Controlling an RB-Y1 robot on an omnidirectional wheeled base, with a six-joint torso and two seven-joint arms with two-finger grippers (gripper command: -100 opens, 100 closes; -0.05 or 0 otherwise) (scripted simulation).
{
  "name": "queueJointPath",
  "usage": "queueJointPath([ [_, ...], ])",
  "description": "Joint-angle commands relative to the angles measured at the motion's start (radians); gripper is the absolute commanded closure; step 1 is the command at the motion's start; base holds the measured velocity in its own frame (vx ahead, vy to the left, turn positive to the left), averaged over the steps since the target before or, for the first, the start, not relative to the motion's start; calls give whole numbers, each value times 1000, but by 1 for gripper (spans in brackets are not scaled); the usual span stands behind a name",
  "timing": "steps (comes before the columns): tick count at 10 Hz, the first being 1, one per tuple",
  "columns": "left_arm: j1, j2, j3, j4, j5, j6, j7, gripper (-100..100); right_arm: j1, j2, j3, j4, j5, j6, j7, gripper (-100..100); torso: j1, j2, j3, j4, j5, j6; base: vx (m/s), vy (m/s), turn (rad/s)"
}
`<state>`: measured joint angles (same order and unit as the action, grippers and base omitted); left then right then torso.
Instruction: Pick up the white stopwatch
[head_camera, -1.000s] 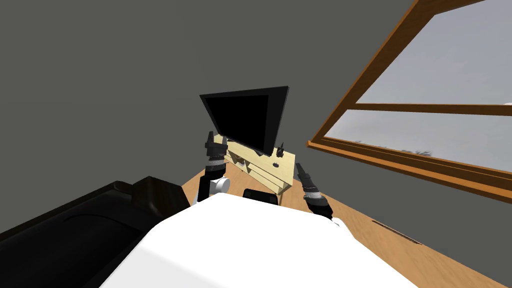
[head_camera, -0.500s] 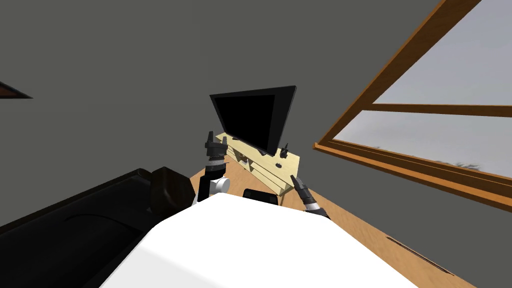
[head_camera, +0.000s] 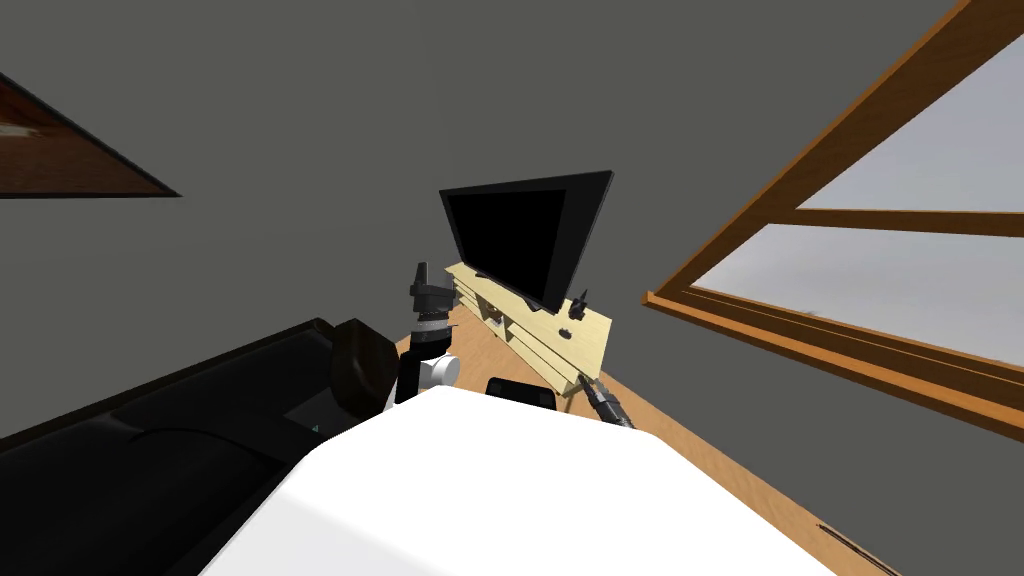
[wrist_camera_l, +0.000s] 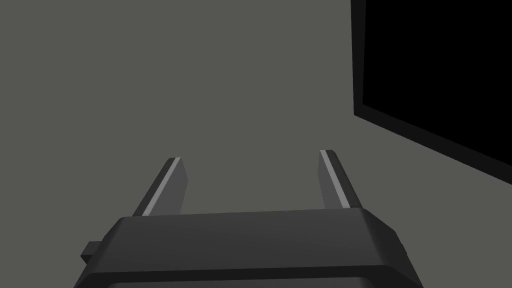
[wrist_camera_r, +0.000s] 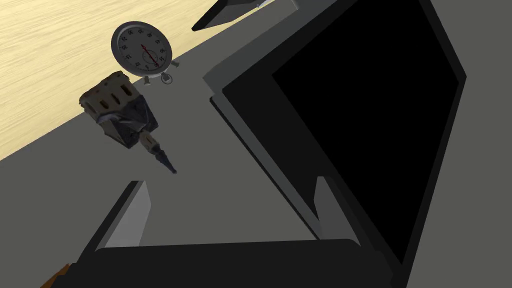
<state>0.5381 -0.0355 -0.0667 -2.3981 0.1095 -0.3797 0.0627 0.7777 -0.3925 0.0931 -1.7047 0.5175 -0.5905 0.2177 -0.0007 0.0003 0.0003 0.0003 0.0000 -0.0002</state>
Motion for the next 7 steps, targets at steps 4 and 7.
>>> queueJointPath([
  [4,0,0,0,0,0,0,0,0,36,-65,16,123,72,-4,21,-100,0,-1,0,0,0,0,-3,9,165],
  [7,0,0,0,0,0,0,0,0,50,-95,24,183,97,-4,27,-100,1,-1,-1,0,0,0,6,20,157],
])
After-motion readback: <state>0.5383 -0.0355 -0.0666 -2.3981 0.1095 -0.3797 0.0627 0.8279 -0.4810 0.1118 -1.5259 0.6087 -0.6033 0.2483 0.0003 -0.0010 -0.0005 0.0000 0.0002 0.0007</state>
